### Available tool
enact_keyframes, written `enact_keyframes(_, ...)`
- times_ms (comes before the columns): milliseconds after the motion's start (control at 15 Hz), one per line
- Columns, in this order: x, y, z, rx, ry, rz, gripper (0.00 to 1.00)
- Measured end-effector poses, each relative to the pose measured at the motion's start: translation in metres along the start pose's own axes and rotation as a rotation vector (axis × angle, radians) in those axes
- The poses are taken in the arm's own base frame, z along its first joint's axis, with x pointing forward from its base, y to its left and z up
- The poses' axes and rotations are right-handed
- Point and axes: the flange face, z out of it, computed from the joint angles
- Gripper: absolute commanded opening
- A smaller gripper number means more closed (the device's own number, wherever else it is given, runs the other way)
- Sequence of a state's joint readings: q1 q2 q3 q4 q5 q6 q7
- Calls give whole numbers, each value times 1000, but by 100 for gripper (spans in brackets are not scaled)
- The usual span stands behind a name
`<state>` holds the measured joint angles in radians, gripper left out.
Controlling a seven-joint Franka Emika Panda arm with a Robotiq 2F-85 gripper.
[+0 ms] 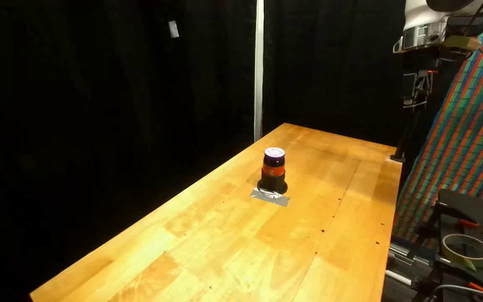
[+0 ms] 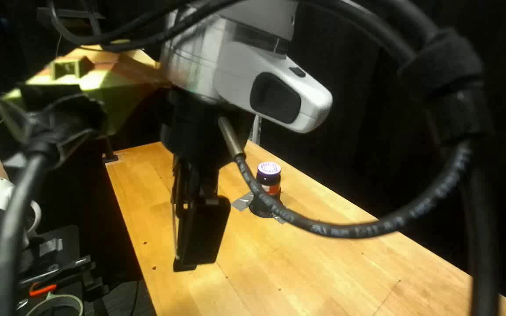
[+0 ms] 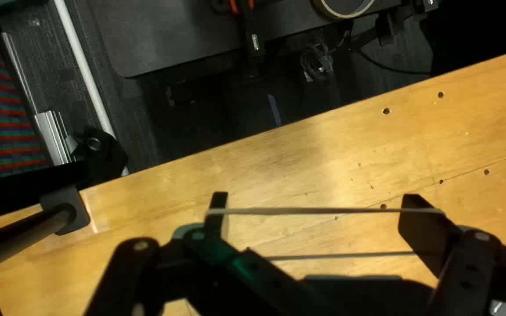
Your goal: Put the rubber elastic on the object that is on the table
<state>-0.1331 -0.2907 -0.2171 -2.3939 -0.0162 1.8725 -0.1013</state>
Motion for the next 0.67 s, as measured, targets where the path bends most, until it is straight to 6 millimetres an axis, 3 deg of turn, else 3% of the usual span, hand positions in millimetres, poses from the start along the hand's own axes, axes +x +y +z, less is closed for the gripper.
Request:
enact_keyframes(467, 1, -3, -2, -2, 5, -5, 100)
enact_keyframes(533, 3, -9, -4, -7, 7, -17, 100)
enact_keyframes(667, 12, -42, -11, -28, 18, -76, 100)
